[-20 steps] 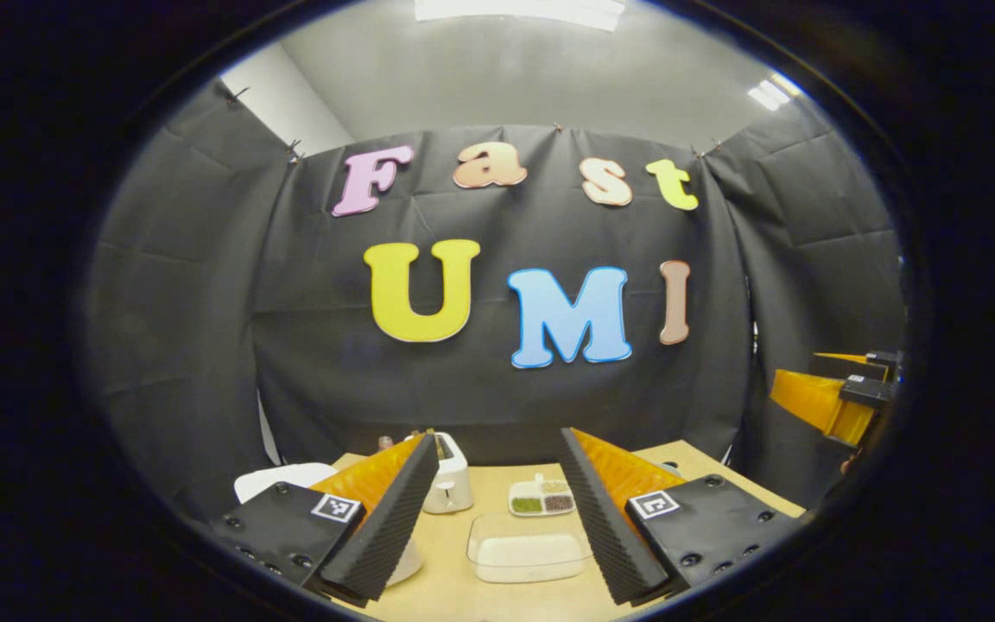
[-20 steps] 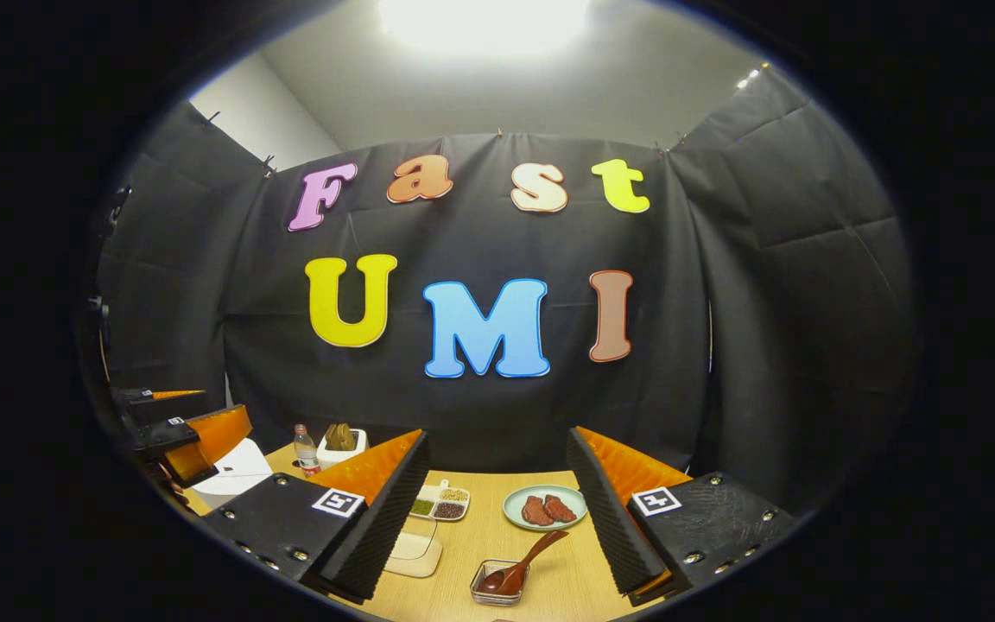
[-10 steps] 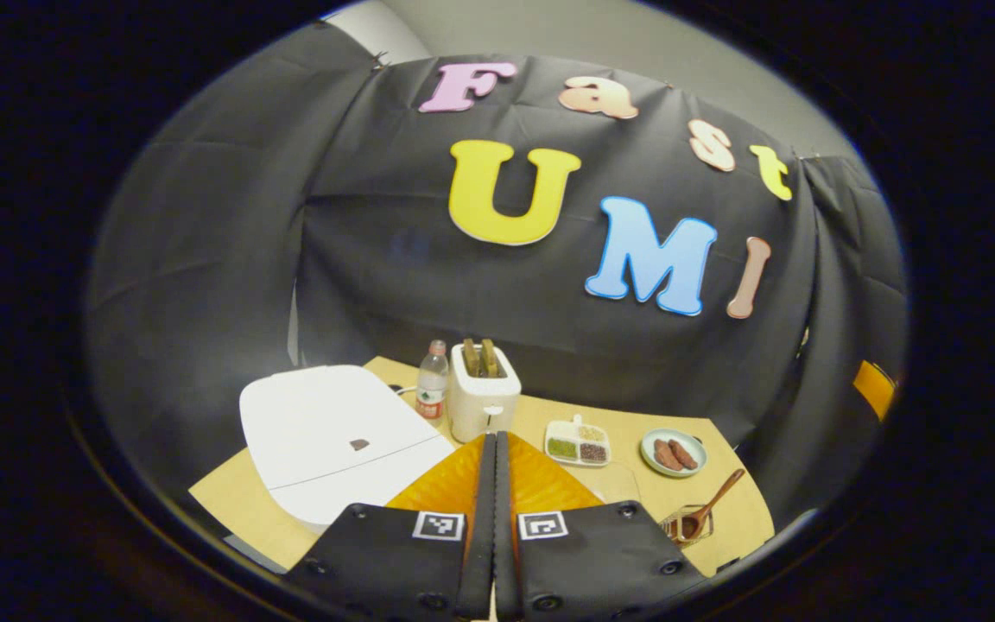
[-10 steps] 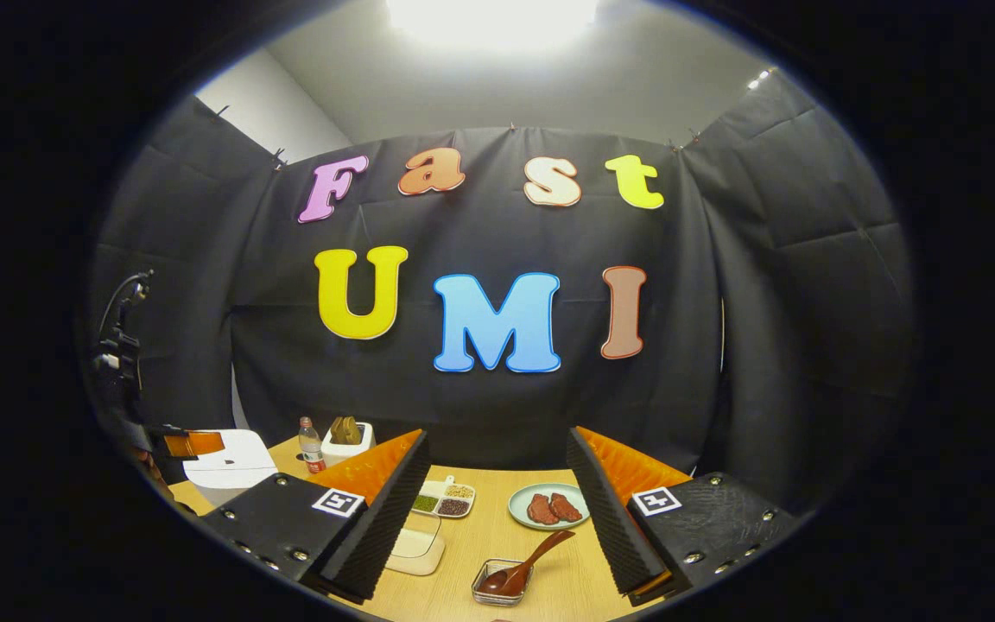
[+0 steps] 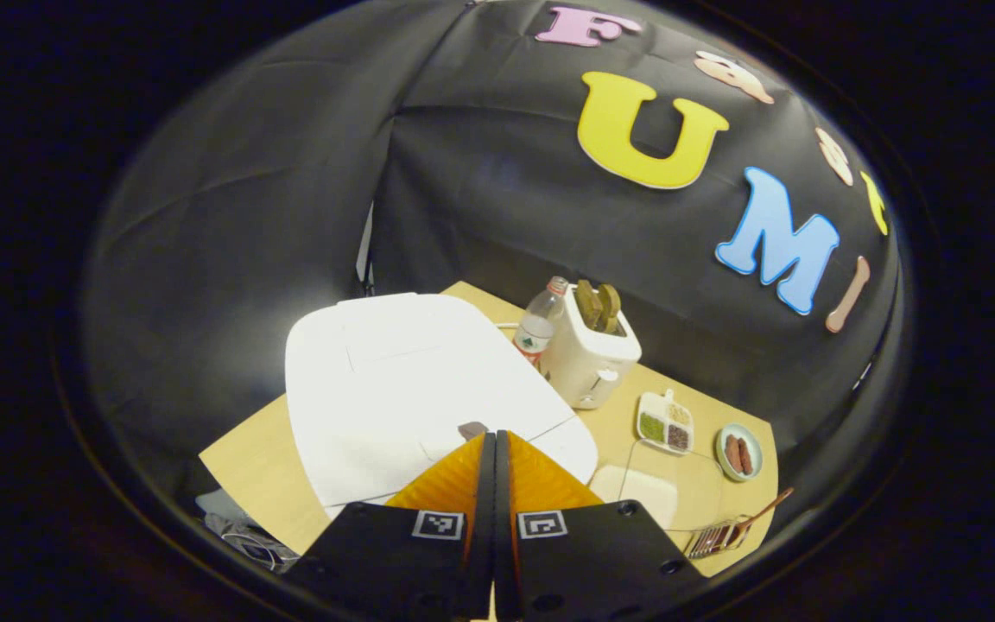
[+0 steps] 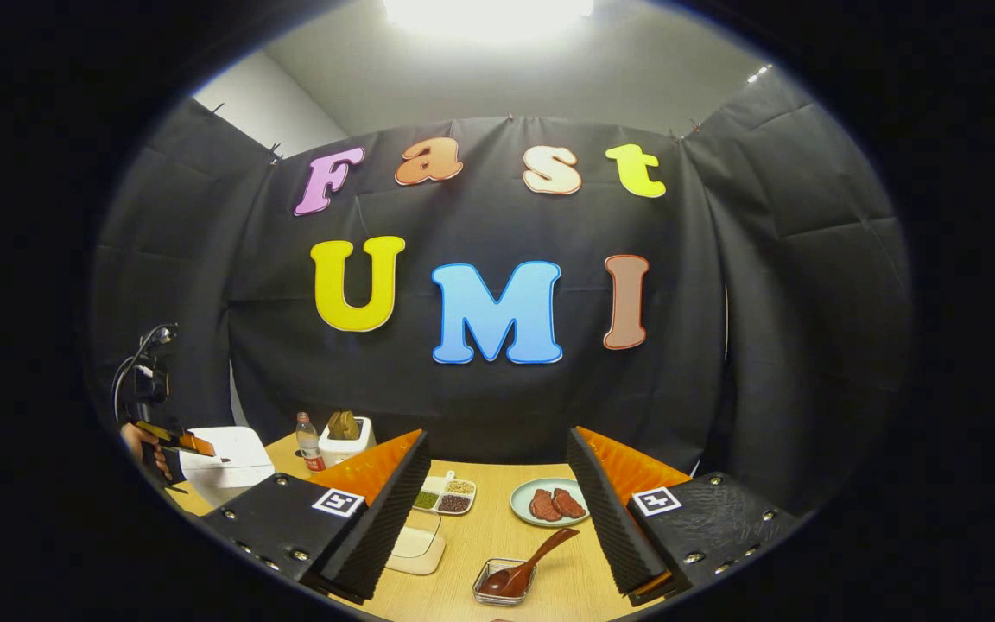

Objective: Close the left gripper, press the button to open the rice cooker; take a wooden spoon from the chopstick holder with the right hand, scoop a spoonful of rice and pour it into the rice cooker, then put the wooden spoon back into the chopstick holder.

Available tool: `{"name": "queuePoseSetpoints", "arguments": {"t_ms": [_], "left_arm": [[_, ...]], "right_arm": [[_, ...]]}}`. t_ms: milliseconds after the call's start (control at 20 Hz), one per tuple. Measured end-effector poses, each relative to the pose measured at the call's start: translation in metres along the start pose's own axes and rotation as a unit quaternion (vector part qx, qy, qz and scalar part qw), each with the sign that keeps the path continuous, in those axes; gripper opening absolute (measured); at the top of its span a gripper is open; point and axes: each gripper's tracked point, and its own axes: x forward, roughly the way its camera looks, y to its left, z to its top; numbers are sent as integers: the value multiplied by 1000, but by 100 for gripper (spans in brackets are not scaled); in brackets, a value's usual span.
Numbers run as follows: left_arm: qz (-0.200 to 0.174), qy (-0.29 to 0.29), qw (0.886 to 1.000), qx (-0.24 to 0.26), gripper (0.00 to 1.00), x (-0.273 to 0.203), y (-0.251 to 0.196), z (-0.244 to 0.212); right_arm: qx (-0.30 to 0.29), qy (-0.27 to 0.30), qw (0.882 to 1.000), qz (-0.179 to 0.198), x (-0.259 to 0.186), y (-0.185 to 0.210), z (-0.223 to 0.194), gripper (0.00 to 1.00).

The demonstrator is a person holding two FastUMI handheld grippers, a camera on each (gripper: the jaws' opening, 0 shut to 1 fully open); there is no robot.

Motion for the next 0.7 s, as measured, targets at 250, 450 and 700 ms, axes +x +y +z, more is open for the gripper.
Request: {"name": "queuePoseSetpoints", "arguments": {"t_ms": [250, 450, 700], "left_arm": [[30, 25, 999, 30, 9, 31, 19, -9], [36, -3, 998, 53, 10, 27, 19, 9], [57, -154, 979, 121, 9, -30, -6, 99]], "right_arm": [[-4, 6, 1000, -11, 7, -2, -4, 96], [-7, 12, 1000, -15, 11, -1, -6, 97], [-9, 12, 1000, -1, 12, 7, -8, 97]]}}
